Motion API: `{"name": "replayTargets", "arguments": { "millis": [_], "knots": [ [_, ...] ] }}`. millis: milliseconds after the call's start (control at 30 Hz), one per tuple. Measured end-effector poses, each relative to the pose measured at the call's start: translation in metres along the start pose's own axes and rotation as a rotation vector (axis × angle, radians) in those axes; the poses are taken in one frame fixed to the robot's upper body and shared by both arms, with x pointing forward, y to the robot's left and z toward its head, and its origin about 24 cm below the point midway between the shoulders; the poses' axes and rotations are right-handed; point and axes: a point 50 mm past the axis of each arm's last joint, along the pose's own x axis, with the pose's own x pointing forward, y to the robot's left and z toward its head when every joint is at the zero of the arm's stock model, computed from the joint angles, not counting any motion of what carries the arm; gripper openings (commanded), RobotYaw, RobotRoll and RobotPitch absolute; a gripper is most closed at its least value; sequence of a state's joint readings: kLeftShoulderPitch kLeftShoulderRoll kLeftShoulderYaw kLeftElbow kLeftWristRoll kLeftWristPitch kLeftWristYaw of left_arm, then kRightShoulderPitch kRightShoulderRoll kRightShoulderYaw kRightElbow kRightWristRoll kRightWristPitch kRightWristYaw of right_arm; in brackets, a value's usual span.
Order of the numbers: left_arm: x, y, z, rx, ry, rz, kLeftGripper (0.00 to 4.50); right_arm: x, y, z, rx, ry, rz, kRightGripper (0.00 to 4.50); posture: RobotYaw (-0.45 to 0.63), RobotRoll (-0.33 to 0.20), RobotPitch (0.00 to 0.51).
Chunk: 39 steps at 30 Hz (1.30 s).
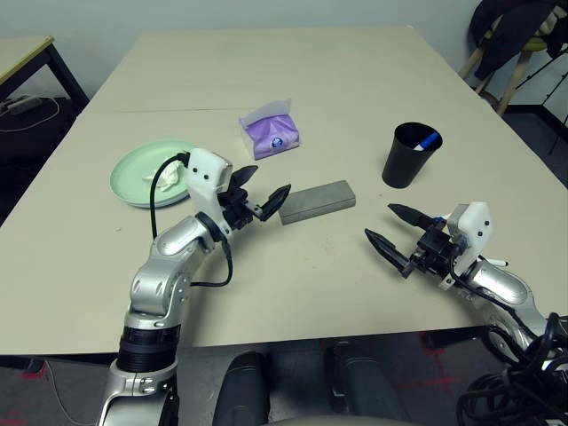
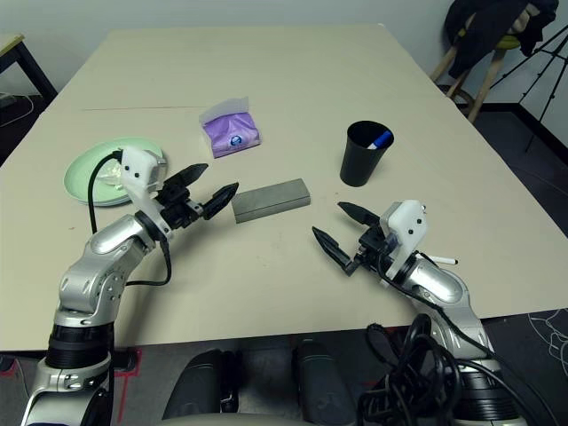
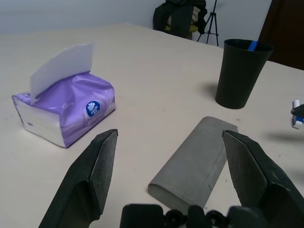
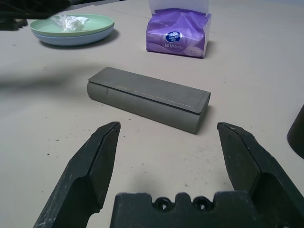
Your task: Organize and tidy the items on the table.
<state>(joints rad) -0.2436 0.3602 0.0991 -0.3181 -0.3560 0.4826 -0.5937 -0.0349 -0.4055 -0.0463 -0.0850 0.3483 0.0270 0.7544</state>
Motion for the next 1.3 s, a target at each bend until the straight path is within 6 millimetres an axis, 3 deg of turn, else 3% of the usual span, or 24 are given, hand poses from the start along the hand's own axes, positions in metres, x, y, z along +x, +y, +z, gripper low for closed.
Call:
{"name": "replayTargets", "arguments": {
  "millis": [133, 467, 967, 1300],
  "knots": [
    [-0.019, 0.006, 0.005, 0.031, -0.005, -0.003, 4.45, 0.001, -0.001, 0.000, -0.004, -0.007, 0.011, 4.50, -0.02, 0.000, 0.098],
    [-0.046, -0.005, 0.010, 0.079, 0.002, -0.155, 4.45, 0.005, -0.005, 0.001, -0.014, -0.013, 0.032, 4.50, 0.00, 0.000, 0.095],
    [-0.049, -0.025, 0.011, 0.147, -0.028, -0.362, 4.45, 0.005, -0.009, 0.007, -0.046, -0.010, 0.067, 4.50, 0.01, 0.000, 0.095],
    [-0.047, -0.027, 0.012, 0.157, -0.038, -0.377, 4.45, 0.003, -0.011, 0.008, -0.060, 0.003, 0.070, 4.50, 0.01, 0.000, 0.095]
  ]
}}
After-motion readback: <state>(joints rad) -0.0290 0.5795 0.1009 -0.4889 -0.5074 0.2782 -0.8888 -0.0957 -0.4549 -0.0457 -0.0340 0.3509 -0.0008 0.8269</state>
